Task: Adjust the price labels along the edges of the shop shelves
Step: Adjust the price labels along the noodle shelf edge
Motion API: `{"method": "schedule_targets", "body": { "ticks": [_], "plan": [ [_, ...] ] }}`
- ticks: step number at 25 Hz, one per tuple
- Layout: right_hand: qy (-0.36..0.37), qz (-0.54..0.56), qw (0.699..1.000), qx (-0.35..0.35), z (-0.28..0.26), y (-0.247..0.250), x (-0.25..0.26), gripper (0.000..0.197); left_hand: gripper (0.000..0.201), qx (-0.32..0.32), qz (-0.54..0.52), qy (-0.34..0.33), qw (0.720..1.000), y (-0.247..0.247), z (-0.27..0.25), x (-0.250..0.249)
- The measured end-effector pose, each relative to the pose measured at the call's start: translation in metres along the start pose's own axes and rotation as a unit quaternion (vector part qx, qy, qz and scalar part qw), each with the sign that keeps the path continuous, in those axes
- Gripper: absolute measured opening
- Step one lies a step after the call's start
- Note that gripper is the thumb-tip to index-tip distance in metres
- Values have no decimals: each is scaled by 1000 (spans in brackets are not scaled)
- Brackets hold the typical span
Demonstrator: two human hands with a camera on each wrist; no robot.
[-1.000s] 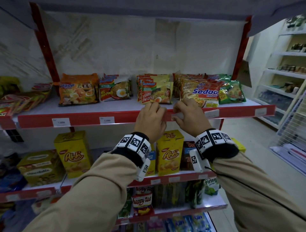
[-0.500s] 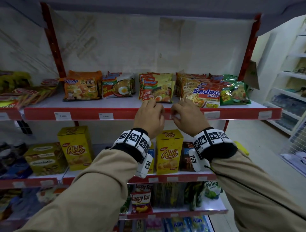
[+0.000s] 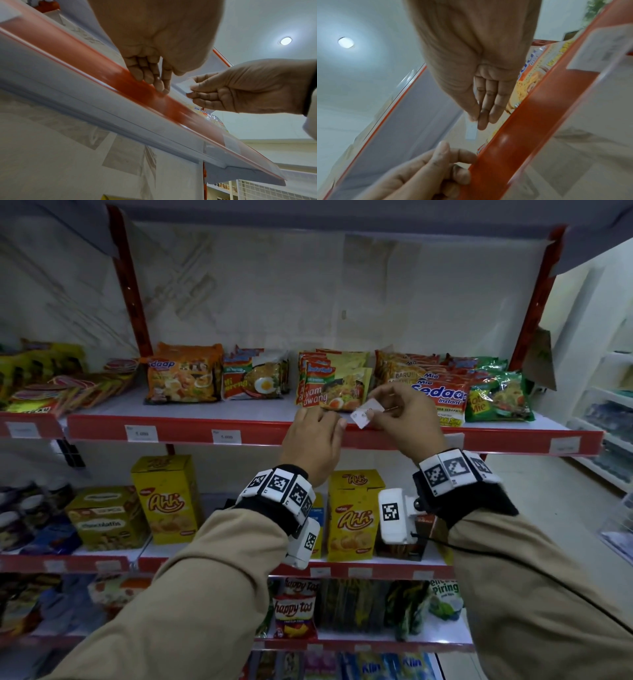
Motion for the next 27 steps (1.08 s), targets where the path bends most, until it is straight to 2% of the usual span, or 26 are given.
{"method": "schedule_targets", "body": {
  "ticks": [2, 5, 7, 9, 11, 14, 17, 24, 27],
  "plan": [
    [-46, 99, 994, 1, -6, -6, -4, 26, 37, -13, -22, 0, 1000, -1, -2, 1],
    [-85, 160, 983, 10, -15, -19, -11, 24, 35, -23, -34, 0, 999, -2, -2, 2],
    [-80, 144, 986, 19, -18, -23, -13, 19, 27, -34, -34, -1, 999, -2, -2, 3],
    [-36, 61, 997, 21, -21, -22, -15, 11, 19, -48, -29, -6, 998, -3, -2, 4],
    [20, -23, 999, 25, -23, -18, -13, 8, 19, -49, -17, -12, 999, -5, -3, 3],
    [48, -71, 996, 32, -21, -16, -11, 9, 21, -39, -11, -23, 999, -5, -4, 4],
    [38, -76, 996, 39, -15, -19, -8, 4, 22, -25, -17, -30, 999, -2, -4, 6],
    [18, 23, 999, 30, -13, -20, -8, 9, 22, -24, -34, -30, 999, -1, -4, 7],
    [7, 15, 999, 30, -15, -15, -10, 5, 22, -27, -34, -32, 999, -2, -4, 7]
  ]
}}
Point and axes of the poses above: each hand's wrist, its own z-axis towards the middle knuckle, its own y-axis out of the back of the hand, x = y × z, the point moved 3 cm from there along z, towards the middle knuckle, and after that the axes turned 5 degrees about -x, right-handed, at the moved point
